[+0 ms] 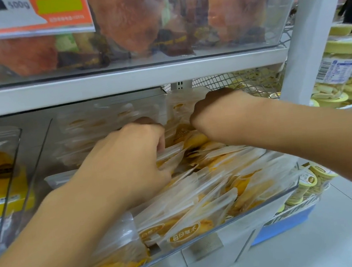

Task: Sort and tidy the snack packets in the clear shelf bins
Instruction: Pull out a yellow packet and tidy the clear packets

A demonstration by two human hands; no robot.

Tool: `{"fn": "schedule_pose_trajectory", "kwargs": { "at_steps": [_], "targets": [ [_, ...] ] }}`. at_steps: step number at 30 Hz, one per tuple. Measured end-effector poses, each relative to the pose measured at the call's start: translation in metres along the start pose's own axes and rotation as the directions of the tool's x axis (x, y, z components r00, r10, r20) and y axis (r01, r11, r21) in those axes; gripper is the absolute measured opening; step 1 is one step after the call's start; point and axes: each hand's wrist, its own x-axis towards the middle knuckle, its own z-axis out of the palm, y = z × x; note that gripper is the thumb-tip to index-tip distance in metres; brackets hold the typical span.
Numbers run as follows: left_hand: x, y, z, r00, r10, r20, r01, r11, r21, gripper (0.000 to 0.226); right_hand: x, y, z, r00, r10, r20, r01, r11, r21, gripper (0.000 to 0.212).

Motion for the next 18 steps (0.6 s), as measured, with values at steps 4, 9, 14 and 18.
{"fn": "schedule_pose_trajectory", "kwargs": {
  "at_steps": [4, 9, 14, 18],
  "targets": [
    [-0.001, -0.007, -0.002, 0.998, -0.054, 0.010, 0.054, 0.999, -0.006, 0.025, 0.012, -0.001, -0.005, 0.990, 0.005, 0.141, 0.003, 0.998, -0.058, 0.013],
    [-0.001, -0.007, -0.008, 0.991, -0.116, 0.059, 0.119, 0.992, -0.037, 0.022, 0.027, -0.007, 0.011, 0.967, -0.019, 0.253, 0.000, 0.997, 0.074, 0.029],
    [0.002, -0.002, -0.019, 0.975, -0.139, 0.171, 0.148, 0.988, -0.045, 0.023, 0.024, -0.004, 0.002, 0.954, 0.021, 0.299, -0.046, 0.996, 0.077, 0.027],
    [0.000, -0.012, -0.003, 0.999, -0.018, 0.048, 0.023, 0.994, -0.106, 0.021, 0.020, -0.003, 0.016, 0.979, 0.020, 0.203, -0.046, 0.991, 0.126, 0.015]
  ]
}}
